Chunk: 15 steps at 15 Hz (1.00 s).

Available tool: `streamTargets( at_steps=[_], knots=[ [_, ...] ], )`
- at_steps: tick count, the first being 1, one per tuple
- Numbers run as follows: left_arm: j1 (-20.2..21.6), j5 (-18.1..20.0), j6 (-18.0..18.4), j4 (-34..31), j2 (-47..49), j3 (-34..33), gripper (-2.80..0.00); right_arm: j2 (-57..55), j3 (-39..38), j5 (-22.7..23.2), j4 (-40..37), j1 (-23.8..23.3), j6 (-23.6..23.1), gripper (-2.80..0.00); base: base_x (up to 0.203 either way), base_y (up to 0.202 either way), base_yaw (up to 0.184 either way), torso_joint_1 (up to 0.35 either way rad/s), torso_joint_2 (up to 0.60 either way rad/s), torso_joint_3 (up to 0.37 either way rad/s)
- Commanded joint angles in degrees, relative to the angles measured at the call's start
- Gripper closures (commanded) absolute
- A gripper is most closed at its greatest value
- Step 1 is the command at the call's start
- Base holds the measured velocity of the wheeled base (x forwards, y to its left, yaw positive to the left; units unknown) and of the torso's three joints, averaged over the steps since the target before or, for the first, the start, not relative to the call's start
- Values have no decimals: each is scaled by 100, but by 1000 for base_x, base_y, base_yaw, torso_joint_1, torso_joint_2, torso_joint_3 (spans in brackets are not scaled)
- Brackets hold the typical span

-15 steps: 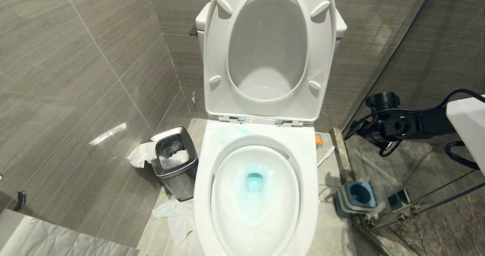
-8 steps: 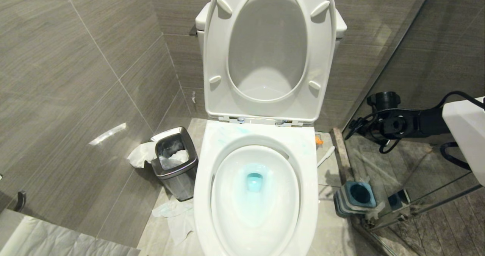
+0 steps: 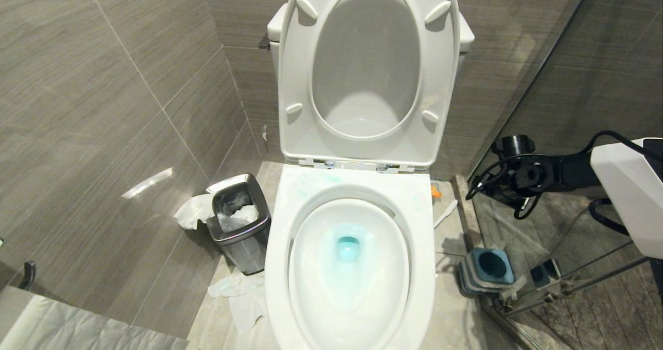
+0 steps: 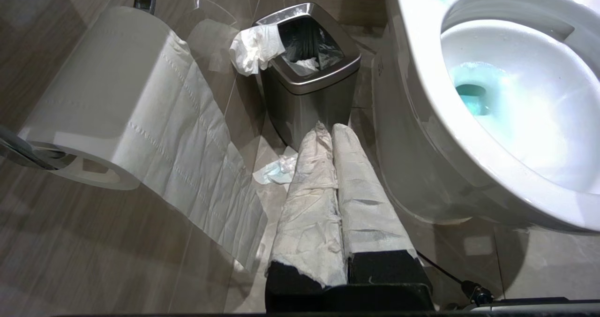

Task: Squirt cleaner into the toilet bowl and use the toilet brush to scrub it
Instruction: Put the toilet brush back

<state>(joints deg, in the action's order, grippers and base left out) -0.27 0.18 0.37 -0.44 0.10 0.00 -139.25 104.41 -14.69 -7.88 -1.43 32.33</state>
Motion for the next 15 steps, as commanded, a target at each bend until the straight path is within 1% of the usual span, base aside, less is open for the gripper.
streamTargets(
  at_steps=[1, 3, 5, 7, 10, 13, 15],
  knots=[
    [0, 0, -2, 0, 8, -9, 0, -99, 144, 1, -89, 28, 19, -280, 0, 0, 0, 0, 0, 0],
    [0, 0, 7, 0, 8, -9, 0, -230, 196, 10, -85, 28, 27, -280, 0, 0, 0, 0, 0, 0],
    [0, 0, 7, 0, 8, -9, 0, -376, 432, 18, -76, 28, 61, -280, 0, 0, 0, 0, 0, 0],
    [0, 0, 7, 0, 8, -9, 0, -494, 626, 45, -61, 21, 241, -280, 0, 0, 0, -1, 2, -42],
    [0, 0, 7, 0, 8, -9, 0, -629, 888, 159, -44, -2, 436, -280, 0, 0, 0, 5, 0, -158],
    [0, 0, 7, 0, 8, -9, 0, -537, 922, 255, 287, -67, 532, -280, 0, 0, 0, 3, 2, -192],
    [0, 0, 7, 0, 8, -9, 0, -436, 923, 256, 330, -165, 581, -280, 0, 0, 0, 5, -1, -198]
  ],
)
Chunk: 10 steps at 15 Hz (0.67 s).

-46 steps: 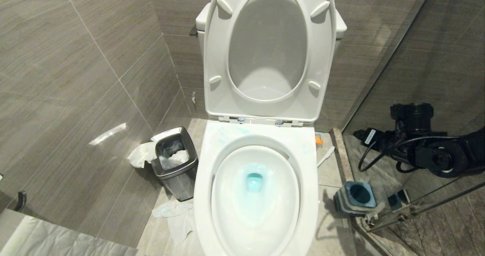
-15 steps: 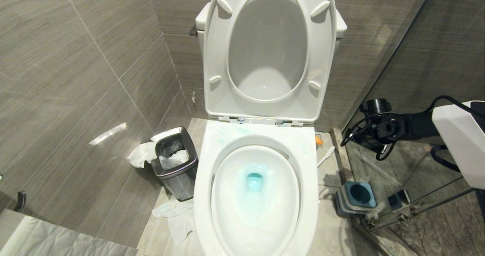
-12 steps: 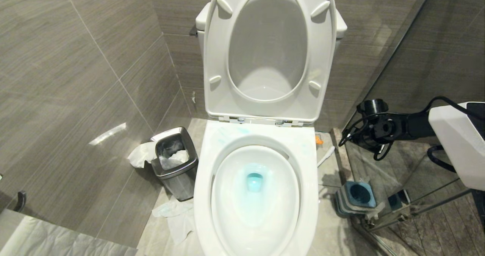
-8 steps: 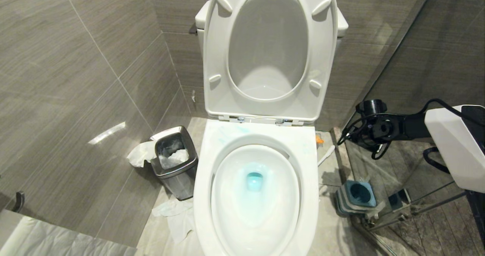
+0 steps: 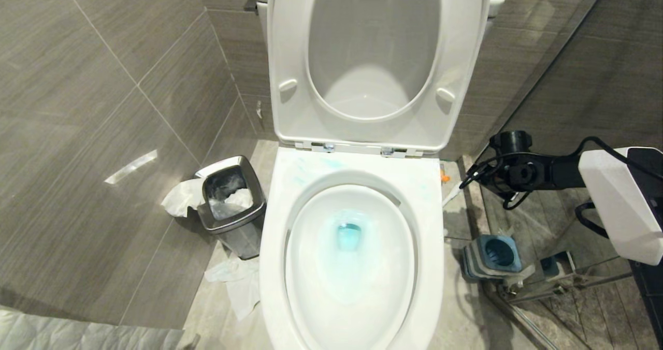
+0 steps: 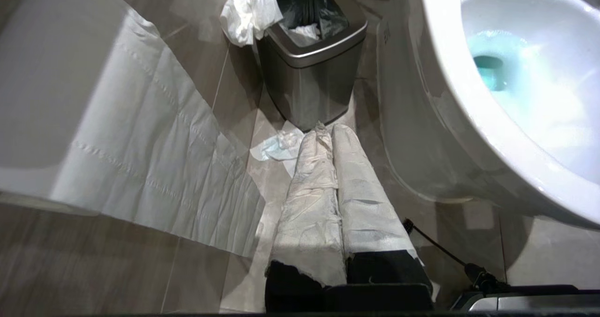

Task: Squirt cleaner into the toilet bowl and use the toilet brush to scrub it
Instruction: Put the toilet brush back

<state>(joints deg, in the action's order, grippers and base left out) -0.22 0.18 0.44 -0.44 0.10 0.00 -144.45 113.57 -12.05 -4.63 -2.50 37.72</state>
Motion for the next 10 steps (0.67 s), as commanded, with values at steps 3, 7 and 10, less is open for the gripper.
streamTargets(
  at_steps=[3, 7, 10],
  knots=[
    [-4, -1, 0, 0, 8, -9, 0, 145, 8, 233, 167, -180, 195, -280, 0, 0, 0, 2, 2, -194],
    [-4, -1, 0, 0, 8, -9, 0, 166, 8, 1098, 186, -254, 611, -280, 0, 0, 0, 2, 2, -202],
    [-4, -1, 0, 0, 8, -9, 0, 69, 39, 1337, 221, -309, 613, -280, 0, 0, 0, 2, 1, -198]
  ],
)
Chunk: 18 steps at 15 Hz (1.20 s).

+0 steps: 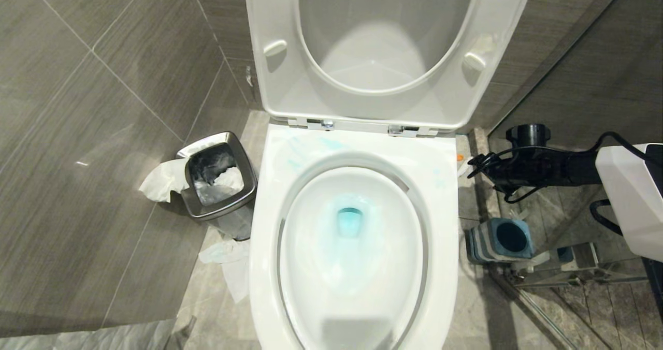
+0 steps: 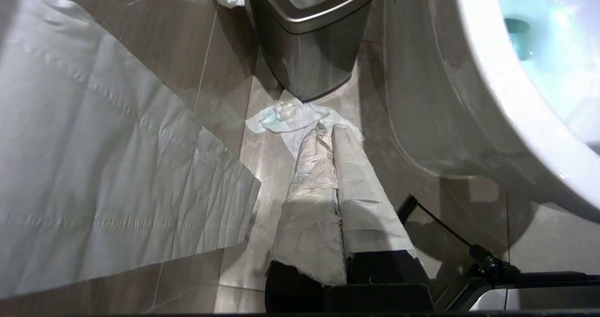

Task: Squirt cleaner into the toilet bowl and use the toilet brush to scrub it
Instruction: Put the toilet brush back

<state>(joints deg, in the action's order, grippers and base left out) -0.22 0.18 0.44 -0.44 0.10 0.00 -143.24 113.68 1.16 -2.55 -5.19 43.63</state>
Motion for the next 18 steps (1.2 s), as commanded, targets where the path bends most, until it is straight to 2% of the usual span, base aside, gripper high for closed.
streamTargets(
  at_steps=[1, 10, 18],
  knots=[
    [-4, -1, 0, 0, 8, -9, 0, -107, 40, 25, 97, -59, 23, -280, 0, 0, 0, 2, 2, -203],
    [-4, -1, -26, 0, 8, -9, 0, -72, 40, -10, 777, -35, 119, -280, 0, 0, 0, 1, 3, -198],
    [-4, -1, -35, 0, 8, -9, 0, 68, 40, -19, 1046, -9, 94, -280, 0, 0, 0, -2, 2, -198]
  ],
)
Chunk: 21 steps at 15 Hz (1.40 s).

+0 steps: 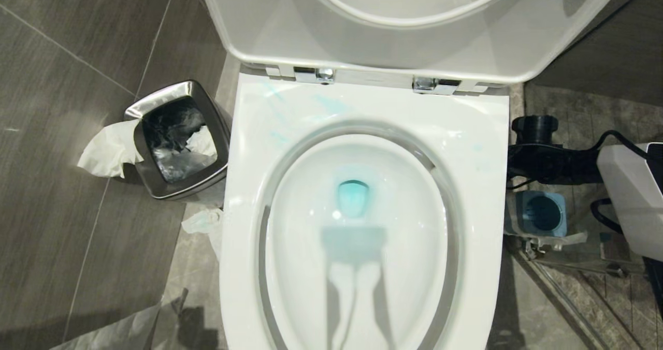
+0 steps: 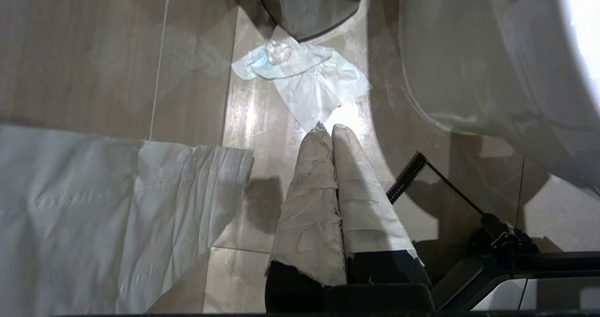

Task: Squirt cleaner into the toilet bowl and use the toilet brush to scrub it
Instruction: Put the toilet brush back

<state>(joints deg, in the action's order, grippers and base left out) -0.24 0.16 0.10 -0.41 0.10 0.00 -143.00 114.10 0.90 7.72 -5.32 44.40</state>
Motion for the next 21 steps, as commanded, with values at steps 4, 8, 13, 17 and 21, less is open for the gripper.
streamTargets(
  at_steps=[4, 8, 13, 17, 21],
  knots=[
    [-2, 2, -10, -2, 8, -9, 0, 64, 7, 36, 278, 4, 17, -280, 0, 0, 0, 2, 1, -198],
    [-2, 2, -16, -2, 8, -9, 0, 166, 7, 158, 755, 4, 18, -280, 0, 0, 0, 4, 2, -94],
    [-2, 2, -10, -2, 8, -9, 0, 307, 7, 358, 1083, 66, 25, -280, 0, 0, 0, 0, 0, 0],
    [-2, 2, -19, -2, 8, -9, 0, 194, 7, 349, 1060, 144, 16, -280, 0, 0, 0, 0, 0, 0],
    [-2, 2, -19, -2, 8, -9, 0, -61, 7, 18, 919, 191, 16, -280, 0, 0, 0, 0, 0, 0]
  ],
)
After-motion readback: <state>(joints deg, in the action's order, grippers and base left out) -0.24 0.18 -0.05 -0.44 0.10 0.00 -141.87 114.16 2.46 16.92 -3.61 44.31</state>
